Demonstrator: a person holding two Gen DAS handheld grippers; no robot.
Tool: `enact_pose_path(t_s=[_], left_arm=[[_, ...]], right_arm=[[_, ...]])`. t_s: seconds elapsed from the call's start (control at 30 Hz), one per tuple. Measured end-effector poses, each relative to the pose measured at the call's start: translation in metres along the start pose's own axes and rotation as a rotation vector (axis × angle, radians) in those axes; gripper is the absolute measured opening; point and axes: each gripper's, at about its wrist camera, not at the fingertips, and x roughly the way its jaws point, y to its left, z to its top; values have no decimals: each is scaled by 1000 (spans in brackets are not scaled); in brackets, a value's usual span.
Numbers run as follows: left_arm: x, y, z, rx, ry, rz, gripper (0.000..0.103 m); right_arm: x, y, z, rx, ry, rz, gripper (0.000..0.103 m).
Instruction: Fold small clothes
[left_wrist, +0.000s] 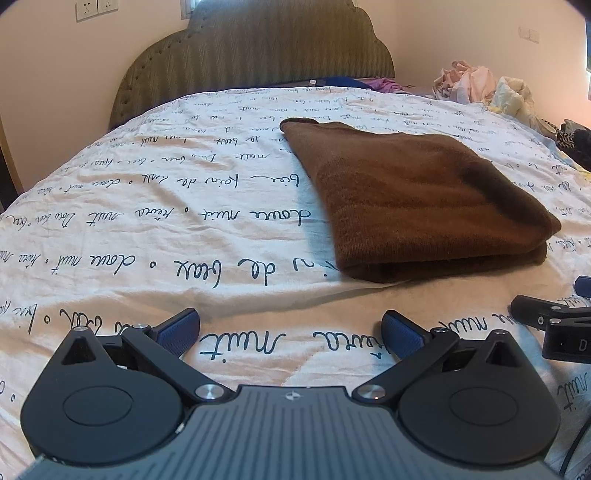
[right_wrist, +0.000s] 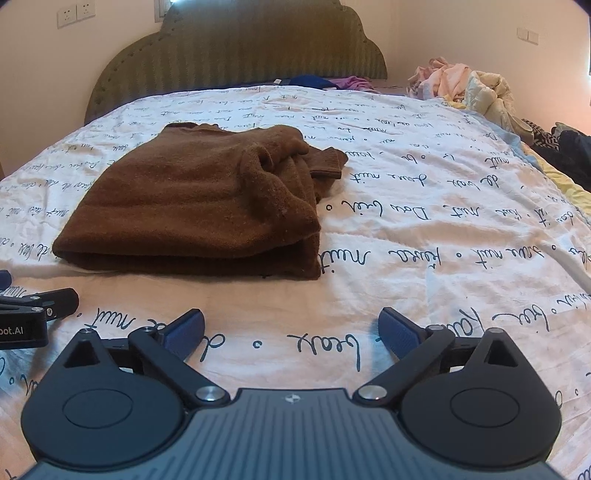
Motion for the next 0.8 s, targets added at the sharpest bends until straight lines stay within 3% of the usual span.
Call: enact_pose_path(t_s=[0.8], left_arm=[[0, 0, -3, 2, -6, 1, 103]], right_arm=[[-1, 1, -6, 0, -26, -5, 103]])
